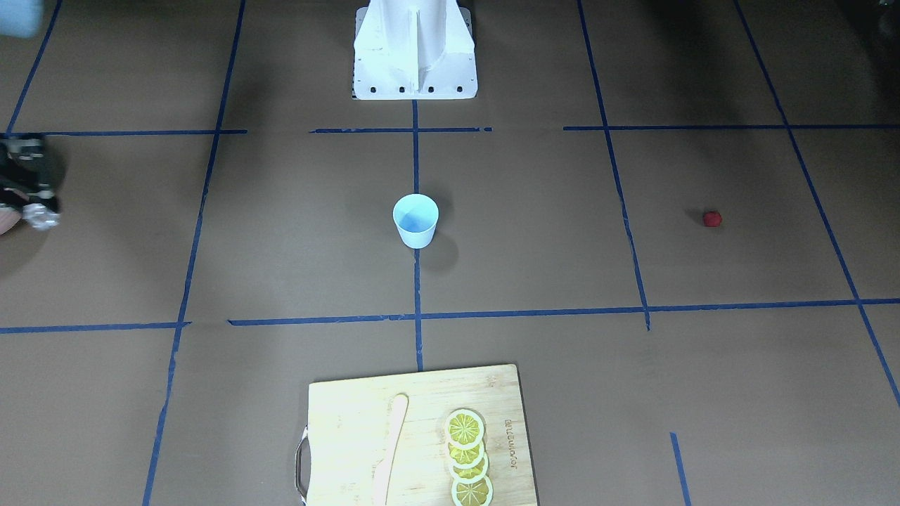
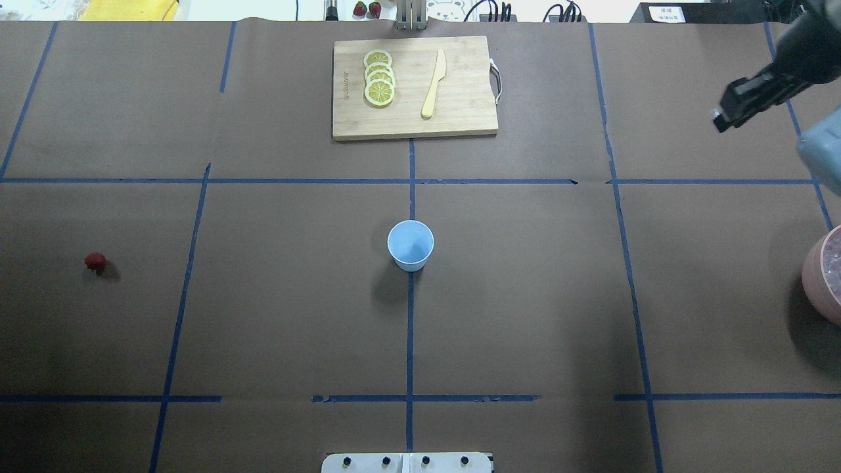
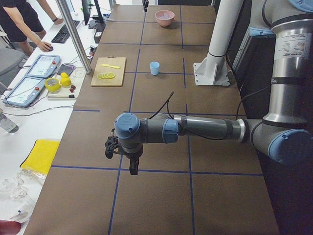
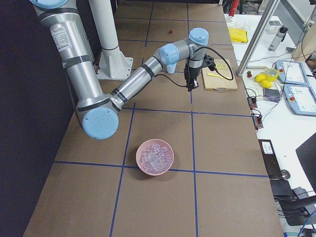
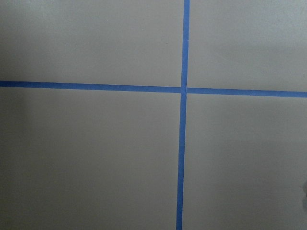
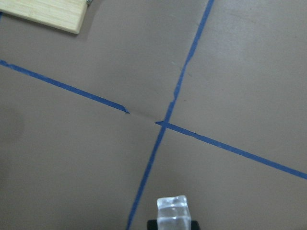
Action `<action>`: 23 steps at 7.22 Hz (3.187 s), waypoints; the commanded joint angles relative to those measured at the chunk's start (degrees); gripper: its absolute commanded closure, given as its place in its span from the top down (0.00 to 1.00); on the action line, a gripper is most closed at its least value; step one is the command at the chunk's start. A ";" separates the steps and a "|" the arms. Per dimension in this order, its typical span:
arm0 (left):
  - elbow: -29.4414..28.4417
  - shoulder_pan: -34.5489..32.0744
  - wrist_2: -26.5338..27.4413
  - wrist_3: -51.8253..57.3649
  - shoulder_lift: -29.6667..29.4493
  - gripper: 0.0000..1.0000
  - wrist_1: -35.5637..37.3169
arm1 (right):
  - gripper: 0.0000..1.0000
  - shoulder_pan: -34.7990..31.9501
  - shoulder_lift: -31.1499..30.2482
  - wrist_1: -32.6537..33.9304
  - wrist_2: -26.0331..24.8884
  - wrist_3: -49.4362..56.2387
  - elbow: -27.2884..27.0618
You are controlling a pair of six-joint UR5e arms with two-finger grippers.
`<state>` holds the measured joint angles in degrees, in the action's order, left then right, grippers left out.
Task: Put ice and strawberries in cup
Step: 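Carry the ice cube with the right gripper over the blue cup, then lower the right gripper into the blue cup and release the ice cube, then withdraw the right gripper from the cup back to the pink bowl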
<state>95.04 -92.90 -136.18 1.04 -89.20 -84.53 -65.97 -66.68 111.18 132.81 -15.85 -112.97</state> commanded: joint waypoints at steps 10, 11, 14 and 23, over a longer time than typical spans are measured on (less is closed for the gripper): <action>-0.82 0.00 0.04 0.19 0.08 1.00 0.07 | 0.00 35.82 31.88 -8.70 -20.92 -48.58 28.50; -0.74 0.00 -0.05 0.10 0.00 1.00 0.07 | 0.01 36.09 31.52 -8.70 -20.92 -48.58 28.59; -0.74 0.00 0.03 0.10 0.00 1.00 0.07 | 0.68 36.09 31.61 -8.79 -20.84 -48.49 28.59; 0.49 0.00 -0.05 -0.52 -0.71 1.00 0.07 | 1.00 22.23 10.37 -5.02 -18.64 -39.56 0.85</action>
<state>95.15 -92.90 -136.21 0.60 -89.86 -84.46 -40.40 -51.53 105.55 114.06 -59.31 -106.82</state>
